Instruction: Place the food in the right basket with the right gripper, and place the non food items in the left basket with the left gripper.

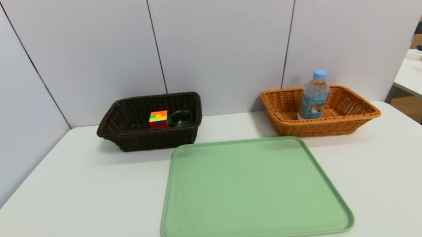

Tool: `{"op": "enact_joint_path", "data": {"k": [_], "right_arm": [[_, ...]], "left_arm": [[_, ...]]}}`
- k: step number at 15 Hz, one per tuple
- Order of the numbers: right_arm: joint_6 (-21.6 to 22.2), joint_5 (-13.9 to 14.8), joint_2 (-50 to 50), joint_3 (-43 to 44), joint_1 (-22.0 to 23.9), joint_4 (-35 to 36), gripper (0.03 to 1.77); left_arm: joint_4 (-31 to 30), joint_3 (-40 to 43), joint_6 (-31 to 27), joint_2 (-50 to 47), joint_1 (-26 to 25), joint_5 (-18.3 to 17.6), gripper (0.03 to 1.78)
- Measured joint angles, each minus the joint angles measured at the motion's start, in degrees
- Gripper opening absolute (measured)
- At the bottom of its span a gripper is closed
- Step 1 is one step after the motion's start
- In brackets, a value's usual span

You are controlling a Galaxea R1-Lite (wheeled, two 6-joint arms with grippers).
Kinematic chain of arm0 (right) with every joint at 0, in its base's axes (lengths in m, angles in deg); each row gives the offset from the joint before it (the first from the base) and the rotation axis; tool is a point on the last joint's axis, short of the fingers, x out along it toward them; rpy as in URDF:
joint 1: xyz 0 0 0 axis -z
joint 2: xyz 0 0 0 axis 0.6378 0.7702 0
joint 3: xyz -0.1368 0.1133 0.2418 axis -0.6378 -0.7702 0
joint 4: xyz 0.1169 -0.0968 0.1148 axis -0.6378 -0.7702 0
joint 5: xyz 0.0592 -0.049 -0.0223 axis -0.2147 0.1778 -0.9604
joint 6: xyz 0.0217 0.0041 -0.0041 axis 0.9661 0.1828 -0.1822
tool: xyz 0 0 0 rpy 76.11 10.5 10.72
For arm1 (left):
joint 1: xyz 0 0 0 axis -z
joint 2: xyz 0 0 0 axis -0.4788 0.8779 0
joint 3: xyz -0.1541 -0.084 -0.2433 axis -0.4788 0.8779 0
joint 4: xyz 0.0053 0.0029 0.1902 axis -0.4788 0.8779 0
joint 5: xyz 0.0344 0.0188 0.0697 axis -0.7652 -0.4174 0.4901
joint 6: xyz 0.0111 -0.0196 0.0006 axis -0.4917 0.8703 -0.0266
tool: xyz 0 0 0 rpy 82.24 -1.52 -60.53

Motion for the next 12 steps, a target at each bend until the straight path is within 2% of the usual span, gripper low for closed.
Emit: {"op": "enact_joint_path", "data": {"k": [12], "right_arm": [[1.0,0.2,0.0,0.0,0.0,-0.1,1.70]], "left_arm": [[0.0,0.1,0.2,0.0,0.0,-0.1,1.69]]}}
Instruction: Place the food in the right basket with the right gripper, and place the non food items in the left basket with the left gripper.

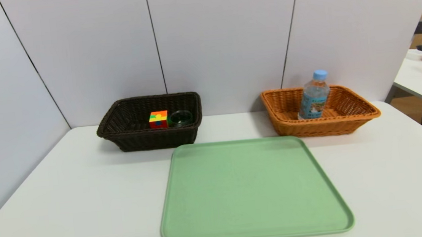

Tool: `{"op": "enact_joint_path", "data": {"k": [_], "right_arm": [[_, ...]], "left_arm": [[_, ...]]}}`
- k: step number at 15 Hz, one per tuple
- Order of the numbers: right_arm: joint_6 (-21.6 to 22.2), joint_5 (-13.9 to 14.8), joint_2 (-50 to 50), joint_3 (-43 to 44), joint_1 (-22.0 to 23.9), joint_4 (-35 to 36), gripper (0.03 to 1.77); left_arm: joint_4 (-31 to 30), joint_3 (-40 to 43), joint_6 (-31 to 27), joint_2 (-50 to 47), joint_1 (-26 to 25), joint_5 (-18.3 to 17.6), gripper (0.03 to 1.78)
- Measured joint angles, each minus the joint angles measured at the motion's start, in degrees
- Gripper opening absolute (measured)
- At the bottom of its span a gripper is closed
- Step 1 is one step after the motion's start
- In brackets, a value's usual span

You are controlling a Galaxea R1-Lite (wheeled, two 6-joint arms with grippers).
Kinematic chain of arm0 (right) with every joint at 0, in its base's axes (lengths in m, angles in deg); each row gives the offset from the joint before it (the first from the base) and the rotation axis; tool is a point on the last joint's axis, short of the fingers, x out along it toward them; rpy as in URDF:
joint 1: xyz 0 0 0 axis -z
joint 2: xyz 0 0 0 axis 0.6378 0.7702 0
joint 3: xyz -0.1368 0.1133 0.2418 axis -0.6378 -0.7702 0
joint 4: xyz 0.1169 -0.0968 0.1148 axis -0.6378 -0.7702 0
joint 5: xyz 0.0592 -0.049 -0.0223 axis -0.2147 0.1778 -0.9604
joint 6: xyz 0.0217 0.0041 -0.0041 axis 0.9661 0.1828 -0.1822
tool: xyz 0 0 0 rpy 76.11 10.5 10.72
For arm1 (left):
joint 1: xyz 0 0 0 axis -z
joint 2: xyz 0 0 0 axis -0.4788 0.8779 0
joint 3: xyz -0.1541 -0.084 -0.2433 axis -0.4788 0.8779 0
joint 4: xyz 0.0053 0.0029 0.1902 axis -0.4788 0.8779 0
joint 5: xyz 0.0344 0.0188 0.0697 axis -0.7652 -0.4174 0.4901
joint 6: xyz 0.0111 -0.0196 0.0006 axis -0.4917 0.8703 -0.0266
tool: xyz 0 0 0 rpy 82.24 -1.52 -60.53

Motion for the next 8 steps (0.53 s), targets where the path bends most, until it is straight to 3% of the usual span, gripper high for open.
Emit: {"op": "enact_joint_path", "data": {"k": [8], "right_arm": [[0.9,1.0,0.0,0.0,0.0,0.2,1.70]], "left_arm": [[0.0,0.0,0.0,0.0,0.0,0.0,1.69]]}}
